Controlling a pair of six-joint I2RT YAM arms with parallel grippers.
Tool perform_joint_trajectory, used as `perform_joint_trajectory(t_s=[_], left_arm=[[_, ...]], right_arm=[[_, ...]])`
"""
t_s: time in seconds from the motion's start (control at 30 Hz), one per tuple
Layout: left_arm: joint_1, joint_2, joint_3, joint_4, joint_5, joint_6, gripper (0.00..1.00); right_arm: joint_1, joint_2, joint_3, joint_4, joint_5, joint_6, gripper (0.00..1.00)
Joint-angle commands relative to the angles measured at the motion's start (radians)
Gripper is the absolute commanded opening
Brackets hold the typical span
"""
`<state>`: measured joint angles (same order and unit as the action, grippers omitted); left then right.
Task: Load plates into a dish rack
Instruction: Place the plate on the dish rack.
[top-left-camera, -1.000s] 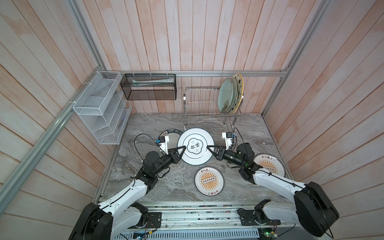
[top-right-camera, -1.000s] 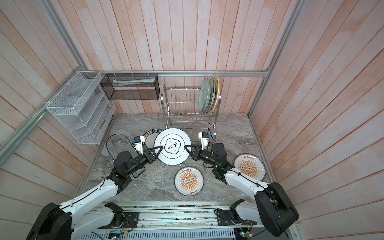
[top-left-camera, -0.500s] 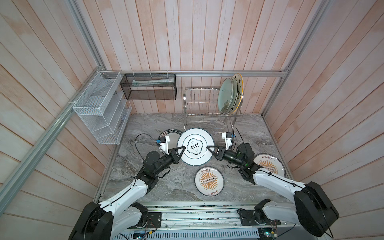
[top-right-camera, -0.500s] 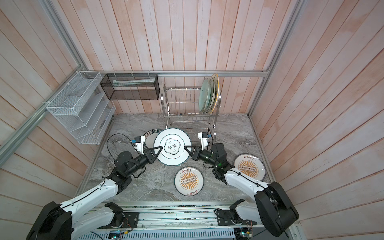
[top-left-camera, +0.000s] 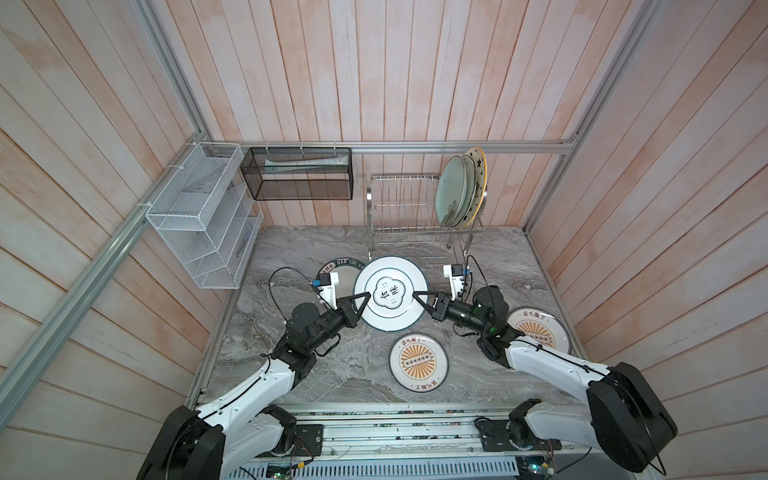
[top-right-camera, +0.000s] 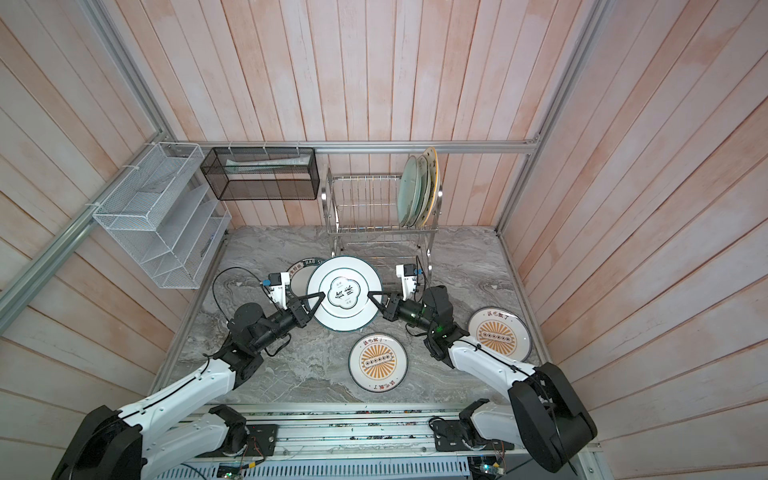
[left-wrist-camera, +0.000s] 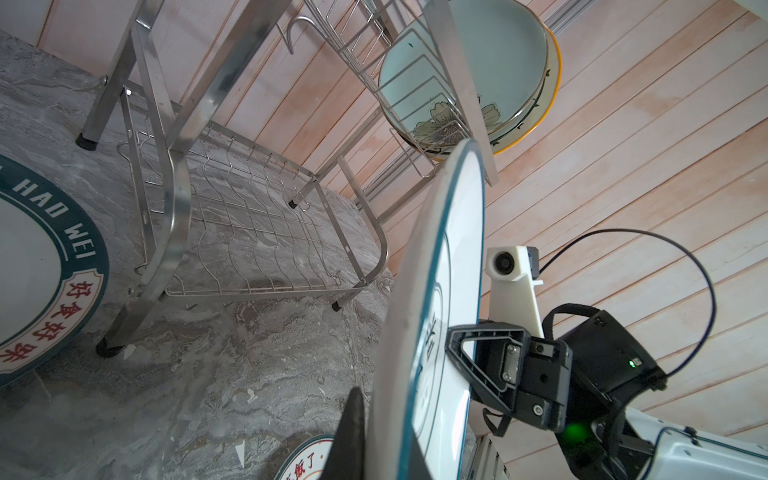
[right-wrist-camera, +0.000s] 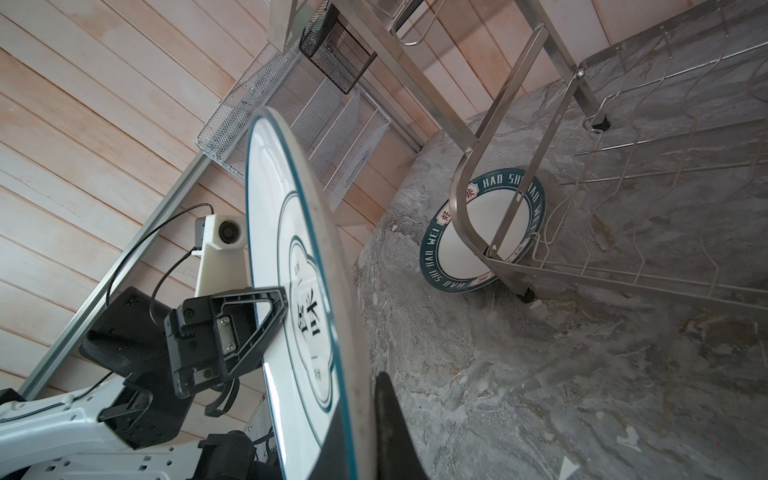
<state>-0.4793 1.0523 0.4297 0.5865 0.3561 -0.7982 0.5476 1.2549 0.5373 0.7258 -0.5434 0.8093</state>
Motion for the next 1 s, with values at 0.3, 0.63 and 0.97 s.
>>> perform_joint_trajectory(t_s=[0.3, 0.63, 0.97], left_arm=[[-0.007, -0.03, 0.024, 0.025, -0.008, 0.009, 0.0], [-0.008, -0.022, 0.029, 0.027, -0.003, 0.011, 0.0], [-0.008, -0.025, 0.032, 0.018, 0.008, 0.012, 0.09]], right_arm=[[0.041, 0.029, 0.044, 0.08, -0.058, -0.016, 0.21], [0.058, 0.049, 0.064, 0.082, -0.072, -0.025, 0.12], [0.06, 0.03, 0.067, 0.061, -0.043, -0.038, 0.0]])
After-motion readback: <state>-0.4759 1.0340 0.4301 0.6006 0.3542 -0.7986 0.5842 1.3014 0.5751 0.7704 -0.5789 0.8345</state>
